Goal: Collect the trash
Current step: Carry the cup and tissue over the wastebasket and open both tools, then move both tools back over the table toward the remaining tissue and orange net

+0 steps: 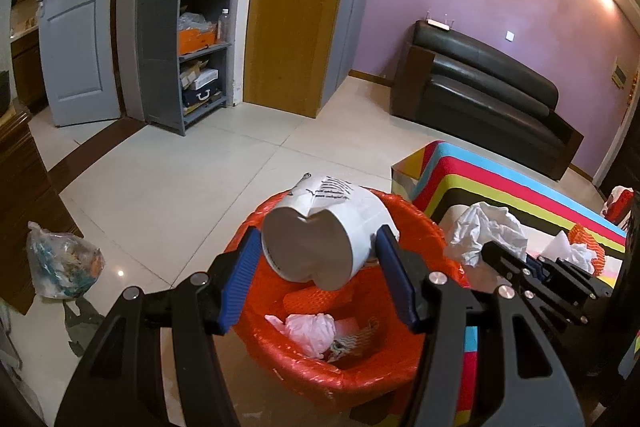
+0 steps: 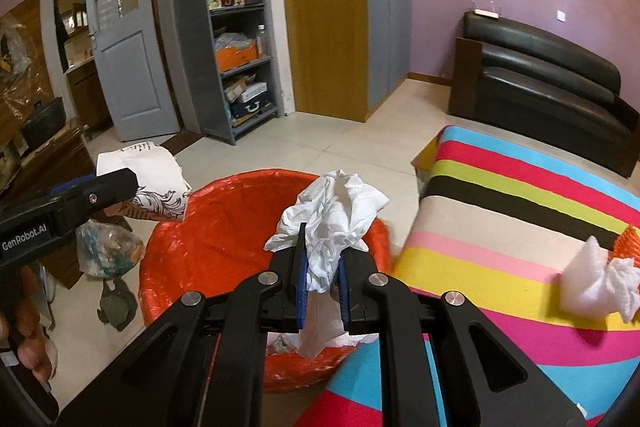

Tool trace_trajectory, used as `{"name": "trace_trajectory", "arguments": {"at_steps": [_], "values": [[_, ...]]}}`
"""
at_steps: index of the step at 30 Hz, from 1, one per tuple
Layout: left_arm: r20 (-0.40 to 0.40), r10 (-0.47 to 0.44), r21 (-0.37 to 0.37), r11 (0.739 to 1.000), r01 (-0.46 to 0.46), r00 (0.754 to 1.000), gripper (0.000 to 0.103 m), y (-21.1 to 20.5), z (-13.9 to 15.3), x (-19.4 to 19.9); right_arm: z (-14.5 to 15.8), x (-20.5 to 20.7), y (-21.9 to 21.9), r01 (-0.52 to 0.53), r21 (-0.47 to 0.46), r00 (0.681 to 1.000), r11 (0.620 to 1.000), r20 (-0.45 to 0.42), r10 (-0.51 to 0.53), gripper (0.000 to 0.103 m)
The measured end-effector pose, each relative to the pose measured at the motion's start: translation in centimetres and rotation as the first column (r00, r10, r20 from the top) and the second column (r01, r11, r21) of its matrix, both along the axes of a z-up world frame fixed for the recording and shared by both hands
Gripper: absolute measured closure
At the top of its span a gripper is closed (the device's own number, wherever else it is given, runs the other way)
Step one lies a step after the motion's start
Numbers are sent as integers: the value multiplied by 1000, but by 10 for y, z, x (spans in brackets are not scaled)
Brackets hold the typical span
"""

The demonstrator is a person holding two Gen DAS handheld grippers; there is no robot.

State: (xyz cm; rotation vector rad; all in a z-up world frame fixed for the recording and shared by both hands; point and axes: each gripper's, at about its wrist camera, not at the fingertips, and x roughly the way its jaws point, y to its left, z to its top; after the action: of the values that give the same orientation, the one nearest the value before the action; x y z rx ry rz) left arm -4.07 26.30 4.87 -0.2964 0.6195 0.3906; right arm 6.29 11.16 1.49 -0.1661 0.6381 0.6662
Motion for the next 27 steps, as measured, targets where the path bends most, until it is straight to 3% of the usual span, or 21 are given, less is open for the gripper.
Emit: {"name": "trace_trajectory", "arguments": {"at_steps": [16,20,27], "values": [[1,28,-21,999,-28,1000,44,10,-1,-5,-16,-7,20,-67,-9,997,998,-35,66,86],[4,25,-21,999,-25,1000,38,9,-1,-4,-15,-2,17,-61,-12,998,998,-32,60,50],[6,21,-22,1000,-21,1000,38,10,-2,-2,-16,-4,15,-64,-16,998,998,-20,64,50]]}}
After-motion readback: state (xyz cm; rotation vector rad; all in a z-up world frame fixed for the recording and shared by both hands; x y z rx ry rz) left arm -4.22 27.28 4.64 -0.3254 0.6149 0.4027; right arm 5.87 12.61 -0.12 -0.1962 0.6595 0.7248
